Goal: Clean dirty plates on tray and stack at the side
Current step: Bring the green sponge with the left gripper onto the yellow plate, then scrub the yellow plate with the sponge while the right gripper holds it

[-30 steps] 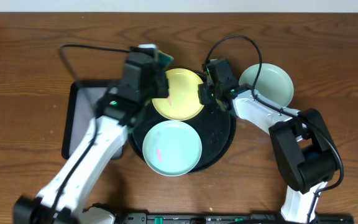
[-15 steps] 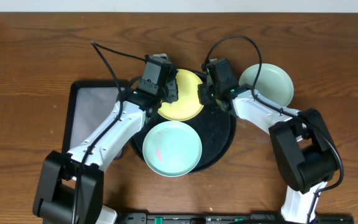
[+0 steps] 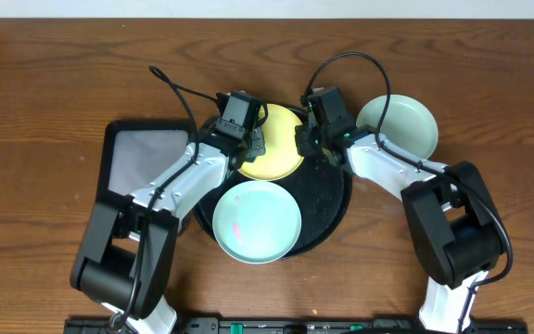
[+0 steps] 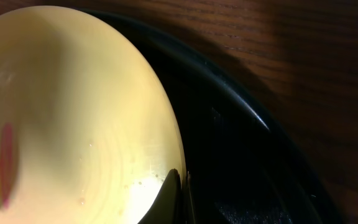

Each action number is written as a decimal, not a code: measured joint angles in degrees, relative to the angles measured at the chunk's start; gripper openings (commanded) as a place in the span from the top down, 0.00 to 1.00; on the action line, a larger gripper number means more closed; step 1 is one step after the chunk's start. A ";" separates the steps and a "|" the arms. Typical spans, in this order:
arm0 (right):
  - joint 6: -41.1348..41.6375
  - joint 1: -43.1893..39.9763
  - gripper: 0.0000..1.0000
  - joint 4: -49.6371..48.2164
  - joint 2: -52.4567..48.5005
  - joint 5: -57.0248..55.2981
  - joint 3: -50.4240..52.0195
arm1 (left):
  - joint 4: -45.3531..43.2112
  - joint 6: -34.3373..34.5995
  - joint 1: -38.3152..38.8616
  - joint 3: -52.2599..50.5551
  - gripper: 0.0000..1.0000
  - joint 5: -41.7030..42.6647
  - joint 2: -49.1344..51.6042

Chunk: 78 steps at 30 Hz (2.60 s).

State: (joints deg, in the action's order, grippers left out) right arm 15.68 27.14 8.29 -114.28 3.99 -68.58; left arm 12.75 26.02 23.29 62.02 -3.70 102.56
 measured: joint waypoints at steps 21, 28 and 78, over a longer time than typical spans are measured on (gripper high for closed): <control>-0.66 0.11 0.85 0.24 0.00 0.33 0.00 | -0.79 1.14 0.02 0.07 0.77 -1.42 2.99; -0.66 0.11 0.85 0.24 0.00 0.33 0.00 | -0.76 1.14 0.02 0.07 0.77 -1.42 2.99; 0.28 0.70 0.99 -1.97 -1.92 0.44 0.02 | 0.70 0.79 0.07 0.07 0.92 -4.00 3.85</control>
State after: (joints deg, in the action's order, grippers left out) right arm 15.97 27.83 6.33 -116.20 4.43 -68.55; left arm 13.45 26.81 23.35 62.08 -7.70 106.41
